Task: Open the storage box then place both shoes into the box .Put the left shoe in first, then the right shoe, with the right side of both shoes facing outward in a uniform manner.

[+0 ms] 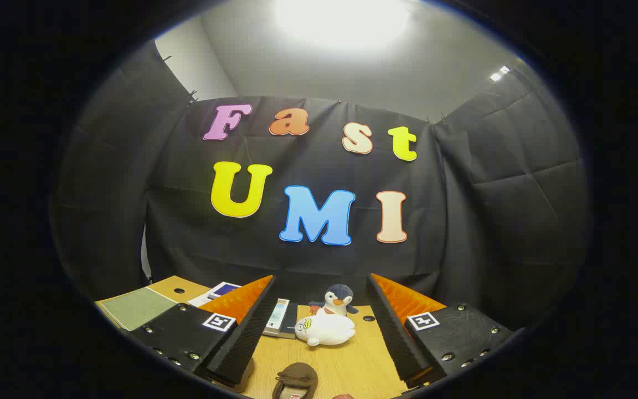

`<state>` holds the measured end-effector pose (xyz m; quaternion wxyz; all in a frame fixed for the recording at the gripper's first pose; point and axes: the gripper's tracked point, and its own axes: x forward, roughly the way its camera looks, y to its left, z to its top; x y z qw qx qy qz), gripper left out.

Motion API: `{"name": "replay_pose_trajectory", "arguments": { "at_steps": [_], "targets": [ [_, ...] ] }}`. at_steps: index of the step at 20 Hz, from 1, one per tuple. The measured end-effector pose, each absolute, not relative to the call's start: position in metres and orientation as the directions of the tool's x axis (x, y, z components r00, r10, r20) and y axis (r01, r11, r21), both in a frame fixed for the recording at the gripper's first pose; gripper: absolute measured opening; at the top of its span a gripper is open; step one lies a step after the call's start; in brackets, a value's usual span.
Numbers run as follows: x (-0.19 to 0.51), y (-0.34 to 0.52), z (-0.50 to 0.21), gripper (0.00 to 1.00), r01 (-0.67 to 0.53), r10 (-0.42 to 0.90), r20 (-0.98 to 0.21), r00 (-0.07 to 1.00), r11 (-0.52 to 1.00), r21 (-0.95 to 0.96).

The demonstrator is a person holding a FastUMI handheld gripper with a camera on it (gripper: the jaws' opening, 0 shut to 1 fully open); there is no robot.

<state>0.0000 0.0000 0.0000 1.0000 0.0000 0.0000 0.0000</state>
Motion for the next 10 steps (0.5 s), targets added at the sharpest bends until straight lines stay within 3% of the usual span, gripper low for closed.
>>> {"name": "replay_pose_trajectory", "arguments": {
  "at_steps": [10],
  "targets": [
    [0.0033,0.0026,0.0052,0.97,-0.006,0.006,0.015,1.000,1.000,0.001]
  ]
}}
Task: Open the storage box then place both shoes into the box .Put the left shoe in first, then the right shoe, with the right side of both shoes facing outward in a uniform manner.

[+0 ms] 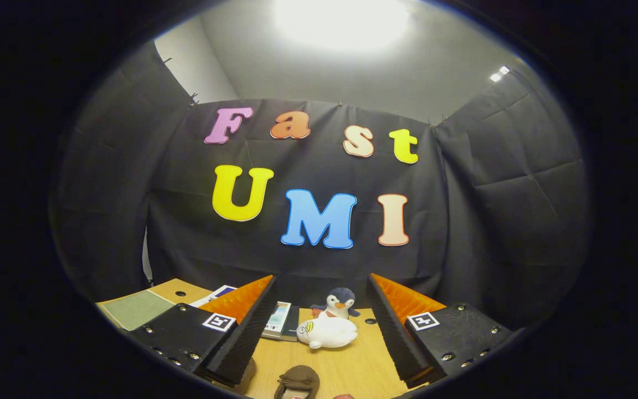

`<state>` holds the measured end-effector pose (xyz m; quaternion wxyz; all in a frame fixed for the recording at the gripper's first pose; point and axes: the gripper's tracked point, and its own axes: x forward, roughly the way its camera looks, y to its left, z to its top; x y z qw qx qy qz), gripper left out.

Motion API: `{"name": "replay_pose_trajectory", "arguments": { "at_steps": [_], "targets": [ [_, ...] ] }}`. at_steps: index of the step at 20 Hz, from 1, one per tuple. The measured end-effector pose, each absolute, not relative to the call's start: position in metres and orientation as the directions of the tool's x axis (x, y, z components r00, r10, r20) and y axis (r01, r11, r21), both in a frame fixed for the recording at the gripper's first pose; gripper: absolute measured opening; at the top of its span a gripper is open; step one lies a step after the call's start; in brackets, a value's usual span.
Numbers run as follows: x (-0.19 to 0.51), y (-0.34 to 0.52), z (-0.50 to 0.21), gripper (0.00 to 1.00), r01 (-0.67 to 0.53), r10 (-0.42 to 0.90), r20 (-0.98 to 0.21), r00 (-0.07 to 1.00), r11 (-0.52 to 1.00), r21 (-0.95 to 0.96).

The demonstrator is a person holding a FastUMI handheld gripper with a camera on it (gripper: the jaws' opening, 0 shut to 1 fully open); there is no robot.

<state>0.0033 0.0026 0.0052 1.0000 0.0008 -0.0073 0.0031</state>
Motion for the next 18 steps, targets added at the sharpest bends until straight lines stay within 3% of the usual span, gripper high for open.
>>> {"name": "replay_pose_trajectory", "arguments": {
  "at_steps": [13,18],
  "targets": [
    [0.012,0.023,-0.021,0.97,-0.032,0.033,-0.035,0.999,0.999,0.031],
    [0.010,0.064,-0.051,0.97,-0.110,0.123,-0.090,0.988,0.984,0.138]
  ]
}}
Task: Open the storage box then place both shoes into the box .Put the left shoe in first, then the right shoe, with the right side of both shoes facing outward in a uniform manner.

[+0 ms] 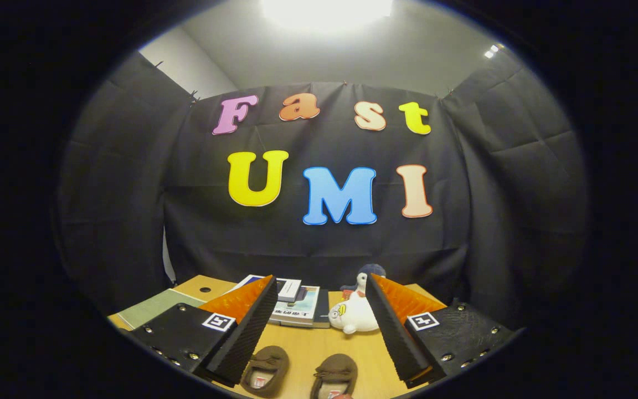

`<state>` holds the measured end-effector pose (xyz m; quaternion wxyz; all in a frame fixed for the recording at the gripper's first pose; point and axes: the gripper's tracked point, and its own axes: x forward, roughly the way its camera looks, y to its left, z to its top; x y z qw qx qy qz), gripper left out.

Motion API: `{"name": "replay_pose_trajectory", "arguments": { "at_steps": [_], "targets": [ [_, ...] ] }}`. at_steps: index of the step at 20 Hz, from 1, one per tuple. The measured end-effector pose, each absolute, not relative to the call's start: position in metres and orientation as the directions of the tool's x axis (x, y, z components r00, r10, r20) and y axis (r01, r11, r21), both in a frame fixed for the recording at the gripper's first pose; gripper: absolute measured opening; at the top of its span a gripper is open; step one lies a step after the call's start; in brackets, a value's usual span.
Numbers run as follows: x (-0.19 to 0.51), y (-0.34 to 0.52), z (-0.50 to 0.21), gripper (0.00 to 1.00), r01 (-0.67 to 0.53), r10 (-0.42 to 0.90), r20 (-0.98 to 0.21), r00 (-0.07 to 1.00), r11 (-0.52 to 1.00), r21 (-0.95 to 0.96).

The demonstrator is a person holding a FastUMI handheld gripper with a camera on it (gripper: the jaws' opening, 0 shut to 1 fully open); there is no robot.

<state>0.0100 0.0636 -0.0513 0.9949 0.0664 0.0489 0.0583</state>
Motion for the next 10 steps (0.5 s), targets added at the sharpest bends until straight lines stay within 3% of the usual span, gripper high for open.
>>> {"name": "replay_pose_trajectory", "arguments": {
  "at_steps": [10],
  "targets": [
    [-0.009,0.141,-0.119,0.97,-0.232,0.343,-0.192,0.920,0.868,0.438]
  ]
}}
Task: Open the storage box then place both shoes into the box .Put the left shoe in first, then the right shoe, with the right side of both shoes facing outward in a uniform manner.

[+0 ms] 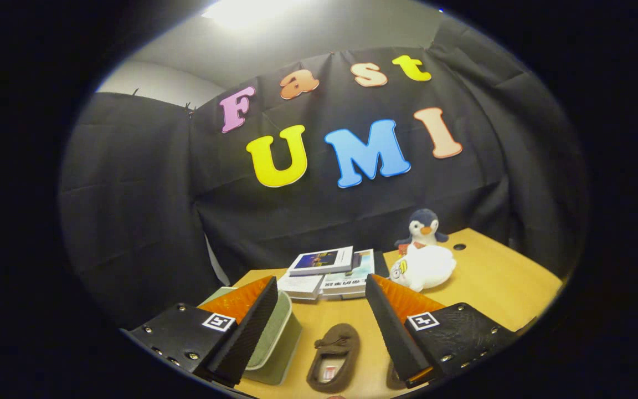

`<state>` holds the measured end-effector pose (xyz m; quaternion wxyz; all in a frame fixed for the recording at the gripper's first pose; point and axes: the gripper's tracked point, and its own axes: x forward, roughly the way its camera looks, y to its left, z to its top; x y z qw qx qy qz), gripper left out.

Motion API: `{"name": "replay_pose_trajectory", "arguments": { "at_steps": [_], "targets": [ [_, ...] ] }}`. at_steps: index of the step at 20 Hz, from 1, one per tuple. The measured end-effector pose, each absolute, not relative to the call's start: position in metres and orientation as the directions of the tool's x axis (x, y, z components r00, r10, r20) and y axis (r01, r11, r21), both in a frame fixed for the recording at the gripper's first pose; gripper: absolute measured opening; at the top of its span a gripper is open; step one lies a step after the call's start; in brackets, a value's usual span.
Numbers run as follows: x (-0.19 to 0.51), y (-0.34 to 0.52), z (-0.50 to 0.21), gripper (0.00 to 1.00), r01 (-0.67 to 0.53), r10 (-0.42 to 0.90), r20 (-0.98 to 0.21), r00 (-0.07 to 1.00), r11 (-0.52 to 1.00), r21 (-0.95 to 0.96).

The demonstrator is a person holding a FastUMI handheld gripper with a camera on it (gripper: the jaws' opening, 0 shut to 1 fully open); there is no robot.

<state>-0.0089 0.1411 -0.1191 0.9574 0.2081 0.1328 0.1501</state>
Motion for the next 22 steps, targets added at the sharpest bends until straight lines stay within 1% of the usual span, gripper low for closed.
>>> {"name": "replay_pose_trajectory", "arguments": {
  "at_steps": [4,8,10,17,22],
  "targets": [
    [-0.017,0.172,-0.156,0.97,-0.228,0.473,-0.264,0.841,0.752,0.619],
    [-0.030,0.198,-0.182,0.97,-0.197,0.581,-0.280,0.764,0.624,0.756],
    [-0.039,0.209,-0.192,0.98,-0.162,0.636,-0.282,0.718,0.546,0.822],
    [-0.052,0.231,-0.212,0.97,-0.018,0.735,-0.247,0.631,0.333,0.943],
    [-0.057,0.255,-0.215,0.97,0.074,0.794,-0.169,0.583,0.156,0.985]
  ]
}}
